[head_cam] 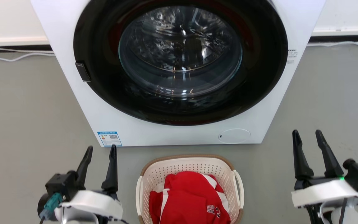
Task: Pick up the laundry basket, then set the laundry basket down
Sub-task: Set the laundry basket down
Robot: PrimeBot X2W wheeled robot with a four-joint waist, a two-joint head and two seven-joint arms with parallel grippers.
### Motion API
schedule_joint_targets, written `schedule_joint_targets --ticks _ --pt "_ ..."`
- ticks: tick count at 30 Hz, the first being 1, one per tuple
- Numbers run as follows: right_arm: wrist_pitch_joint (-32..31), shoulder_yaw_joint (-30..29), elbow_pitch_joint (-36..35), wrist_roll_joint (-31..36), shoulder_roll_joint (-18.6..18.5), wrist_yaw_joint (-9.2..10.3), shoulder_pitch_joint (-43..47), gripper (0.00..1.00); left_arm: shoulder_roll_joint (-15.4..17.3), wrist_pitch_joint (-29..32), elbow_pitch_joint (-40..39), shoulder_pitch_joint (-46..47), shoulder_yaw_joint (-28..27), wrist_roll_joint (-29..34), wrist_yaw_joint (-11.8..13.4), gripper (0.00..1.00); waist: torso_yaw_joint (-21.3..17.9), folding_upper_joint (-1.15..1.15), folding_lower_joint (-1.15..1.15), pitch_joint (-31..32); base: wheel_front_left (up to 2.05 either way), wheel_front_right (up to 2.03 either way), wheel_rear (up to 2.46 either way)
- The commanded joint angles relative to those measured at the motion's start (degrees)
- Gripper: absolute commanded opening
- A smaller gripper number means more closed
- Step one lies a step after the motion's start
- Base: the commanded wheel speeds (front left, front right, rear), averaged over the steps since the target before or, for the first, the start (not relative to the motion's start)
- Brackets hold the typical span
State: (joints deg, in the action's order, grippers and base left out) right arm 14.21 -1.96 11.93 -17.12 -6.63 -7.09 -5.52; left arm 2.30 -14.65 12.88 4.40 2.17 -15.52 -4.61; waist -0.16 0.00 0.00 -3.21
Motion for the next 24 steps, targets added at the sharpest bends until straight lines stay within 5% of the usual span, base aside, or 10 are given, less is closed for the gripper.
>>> schedule_joint_targets --ticks 1,24 --pt "0.8 0.8 -1.9 0.9 -0.1 -0.40 0.3 1.00 0.6 -0.3 -2.2 0.1 -1.3 -0.7 -0.1 1.00 0.3 0.00 0.00 0.5 0.00 0.00 0.00" --pt "0.8 0.0 -3.5 2.6 0.9 -0.40 1.6 1.00 0.6 -0.3 -4.9 -1.8 0.5 0.4 2.0 1.00 0.3 0.00 0.00 0.5 0.00 0.00 0.00"
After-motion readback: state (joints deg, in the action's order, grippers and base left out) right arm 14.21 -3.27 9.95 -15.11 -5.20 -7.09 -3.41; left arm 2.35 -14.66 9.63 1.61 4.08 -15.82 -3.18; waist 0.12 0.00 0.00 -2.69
